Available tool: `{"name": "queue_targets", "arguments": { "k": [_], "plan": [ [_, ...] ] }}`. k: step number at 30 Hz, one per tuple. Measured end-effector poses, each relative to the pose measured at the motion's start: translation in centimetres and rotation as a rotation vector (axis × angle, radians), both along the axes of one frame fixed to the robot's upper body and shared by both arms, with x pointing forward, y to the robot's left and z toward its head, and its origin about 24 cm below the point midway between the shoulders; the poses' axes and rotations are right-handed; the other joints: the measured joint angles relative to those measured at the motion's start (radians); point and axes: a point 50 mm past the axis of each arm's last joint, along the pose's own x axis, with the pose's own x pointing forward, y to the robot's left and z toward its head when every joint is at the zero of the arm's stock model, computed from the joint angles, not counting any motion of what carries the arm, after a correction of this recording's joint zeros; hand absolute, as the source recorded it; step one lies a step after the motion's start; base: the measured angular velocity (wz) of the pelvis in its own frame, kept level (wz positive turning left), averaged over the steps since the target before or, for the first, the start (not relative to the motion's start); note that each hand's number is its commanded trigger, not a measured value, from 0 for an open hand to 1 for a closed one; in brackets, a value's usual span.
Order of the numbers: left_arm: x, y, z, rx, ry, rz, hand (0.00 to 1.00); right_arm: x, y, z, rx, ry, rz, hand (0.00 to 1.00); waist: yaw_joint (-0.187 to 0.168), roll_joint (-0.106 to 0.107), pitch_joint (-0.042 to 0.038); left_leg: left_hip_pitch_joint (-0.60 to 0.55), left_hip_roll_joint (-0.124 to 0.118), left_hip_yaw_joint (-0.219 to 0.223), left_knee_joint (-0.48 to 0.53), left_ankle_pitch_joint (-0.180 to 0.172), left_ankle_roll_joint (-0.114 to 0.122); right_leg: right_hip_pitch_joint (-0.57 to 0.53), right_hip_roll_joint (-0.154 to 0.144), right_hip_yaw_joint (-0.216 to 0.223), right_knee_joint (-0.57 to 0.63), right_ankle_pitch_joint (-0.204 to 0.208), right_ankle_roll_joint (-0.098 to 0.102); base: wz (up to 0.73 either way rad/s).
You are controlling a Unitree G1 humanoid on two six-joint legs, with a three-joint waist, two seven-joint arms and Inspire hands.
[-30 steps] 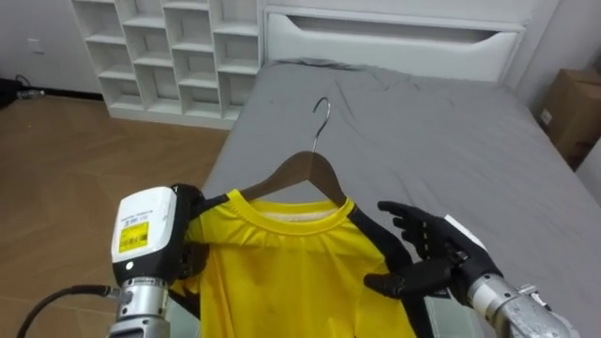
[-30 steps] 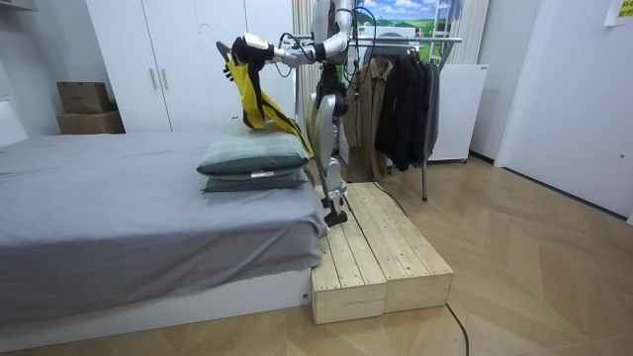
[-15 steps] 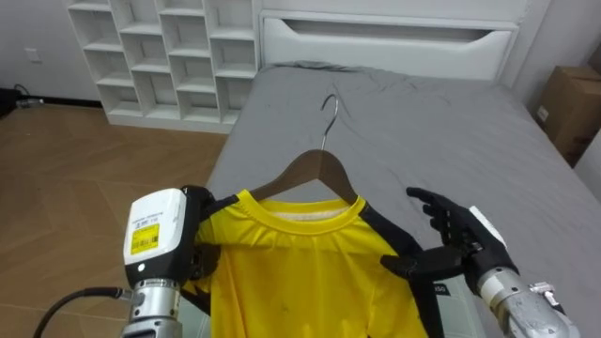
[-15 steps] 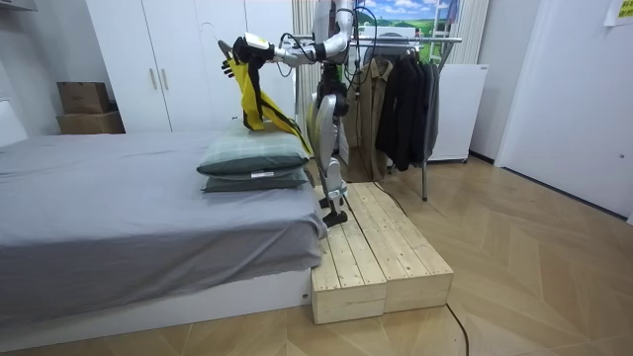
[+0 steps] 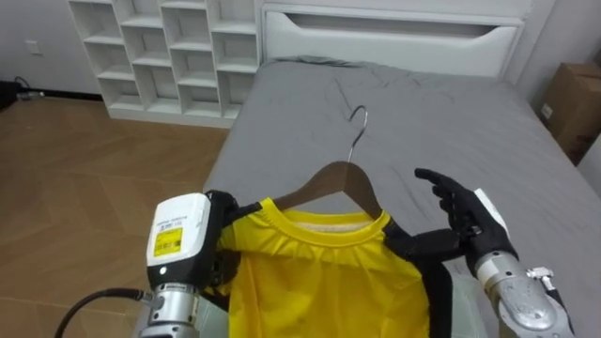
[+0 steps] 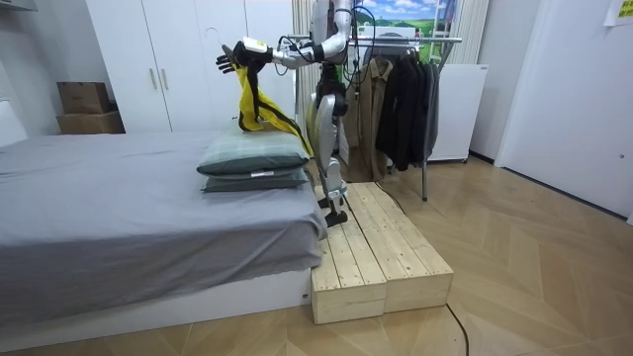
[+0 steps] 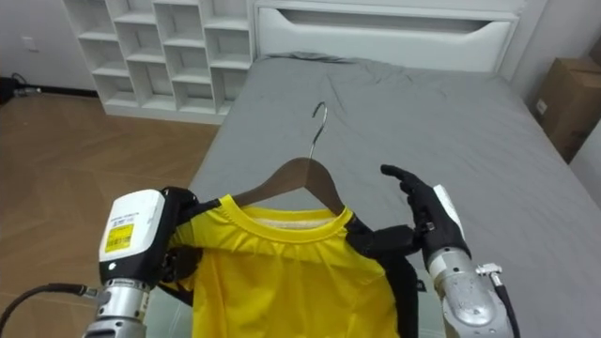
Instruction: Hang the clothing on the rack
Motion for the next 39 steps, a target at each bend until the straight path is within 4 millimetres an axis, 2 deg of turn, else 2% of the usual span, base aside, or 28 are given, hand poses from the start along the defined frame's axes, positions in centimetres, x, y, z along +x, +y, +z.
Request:
{"name": "queue_targets", "arguments": {
  "k": [9,12,16,20,27,32,37,38,39],
  "plan": [
    [0.0,-0.2,-0.1,0.007,0.016,-0.017,1.0,0.5,0.6,0.5,-0.089,-0.002,0.078,0.0,0.003,-0.002,0.0004,-0.007,0.001,0.0,0.001,0.0,0.0,-0.009,0.001,0.003,0.0,0.0,0.0,0.0],
    [0.1,-0.2,0.0,0.01,0.027,-0.025,1.0,0.4,0.9,0.2,-0.087,0.021,0.122,0.0,0.002,-0.009,0.0042,-0.007,0.001,0.0,0.0,0.0,0.0,-0.01,0.001,0.004,0.0,0.0,0.0,0.0],
    [0.5,0.0,0.4,0.031,0.033,-0.042,1.0,0.3,1.4,-0.1,-0.08,0.054,0.193,0.0,0.0,-0.029,0.0111,-0.008,0.001,0.001,-0.003,0.0,0.0,-0.012,0.0,0.005,-0.001,0.0,0.0,-0.01],
    [0.8,0.1,0.8,0.043,0.025,-0.045,1.0,0.2,1.9,-0.3,-0.064,0.078,0.253,0.0,0.002,-0.044,0.0055,-0.005,0.0,0.005,-0.009,0.0,0.0,-0.014,-0.001,0.005,-0.001,0.0,0.0,-0.02],
    [1.1,0.3,1.0,0.063,0.023,-0.046,1.0,0.1,2.4,-0.4,0.034,0.114,0.343,0.0,0.032,-0.039,0.0025,-0.004,0.002,0.003,-0.007,0.0,0.0,-0.012,0.0,0.002,-0.001,0.0,0.0,0.01],
    [1.1,0.5,1.0,0.128,0.027,-0.045,1.0,-0.1,2.2,-2.3,0.19,0.22,0.388,0.0,0.046,-0.039,0.0026,0.008,0.001,-0.002,-0.008,0.0,0.0,0.003,0.001,0.003,-0.015,0.0,0.0,0.01],
    [1.1,0.9,1.0,0.162,0.03,-0.024,1.0,-0.8,2.3,-3.9,0.266,0.302,0.414,0.0,0.054,-0.039,0.0026,0.008,0.004,-0.003,-0.008,0.0,-0.001,0.007,0.005,0.003,-0.015,0.002,-0.003,0.0],
    [1.1,1.0,1.0,0.169,0.028,-0.022,1.0,-1.0,2.3,-4.2,0.27,0.315,0.421,0.5,0.054,-0.039,0.0026,0.008,0.004,-0.003,-0.008,0.0,-0.001,0.009,0.005,0.003,-0.015,0.002,-0.003,0.0],
    [1.2,1.0,1.0,0.175,0.027,-0.021,1.0,-1.0,2.3,-4.2,0.271,0.319,0.424,0.56,0.054,-0.039,0.0026,0.008,0.003,-0.003,-0.007,0.0,-0.002,0.009,0.005,0.002,-0.015,0.002,-0.003,0.0]
  ]
}}
